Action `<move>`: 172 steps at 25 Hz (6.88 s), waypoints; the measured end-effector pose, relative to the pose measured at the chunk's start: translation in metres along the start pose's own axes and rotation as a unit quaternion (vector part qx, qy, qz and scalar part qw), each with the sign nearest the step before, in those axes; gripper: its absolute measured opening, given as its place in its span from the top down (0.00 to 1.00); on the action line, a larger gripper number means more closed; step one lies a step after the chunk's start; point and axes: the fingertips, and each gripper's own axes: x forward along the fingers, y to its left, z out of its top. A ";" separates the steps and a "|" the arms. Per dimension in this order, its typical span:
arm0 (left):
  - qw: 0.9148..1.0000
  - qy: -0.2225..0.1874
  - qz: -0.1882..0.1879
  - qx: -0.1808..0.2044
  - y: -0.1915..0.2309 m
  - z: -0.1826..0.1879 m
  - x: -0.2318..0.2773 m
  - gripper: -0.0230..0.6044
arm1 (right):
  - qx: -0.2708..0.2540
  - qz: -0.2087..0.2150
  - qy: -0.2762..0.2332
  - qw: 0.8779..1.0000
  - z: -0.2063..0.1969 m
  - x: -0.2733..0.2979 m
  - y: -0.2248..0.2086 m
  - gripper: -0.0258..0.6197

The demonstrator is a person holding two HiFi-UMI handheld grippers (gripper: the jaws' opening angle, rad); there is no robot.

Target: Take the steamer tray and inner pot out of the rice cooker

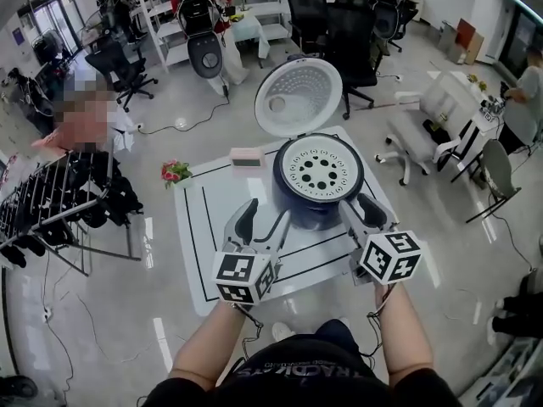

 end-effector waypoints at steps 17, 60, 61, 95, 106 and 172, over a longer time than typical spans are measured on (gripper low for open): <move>0.999 0.019 0.033 -0.002 0.021 -0.008 0.055 0.53 | -0.020 -0.034 0.036 0.999 -0.001 0.065 -0.065 0.68; 0.960 0.218 0.128 0.121 0.077 -0.101 0.204 0.46 | -0.200 -0.101 0.271 0.936 -0.058 0.182 -0.175 0.57; 0.961 0.218 0.126 0.119 0.076 -0.101 0.205 0.46 | -0.200 -0.103 0.271 0.936 -0.058 0.182 -0.175 0.58; 0.964 0.192 0.120 0.138 0.066 -0.087 0.196 0.50 | -0.220 -0.146 0.152 0.952 -0.010 0.169 -0.164 0.85; 0.972 0.175 0.112 0.107 0.059 -0.079 0.186 0.55 | -0.058 -0.118 0.099 0.986 0.015 0.152 -0.179 0.88; 0.927 0.091 0.323 -0.169 0.237 -0.096 -0.164 0.73 | -0.081 0.193 0.092 0.973 -0.080 0.209 0.222 0.88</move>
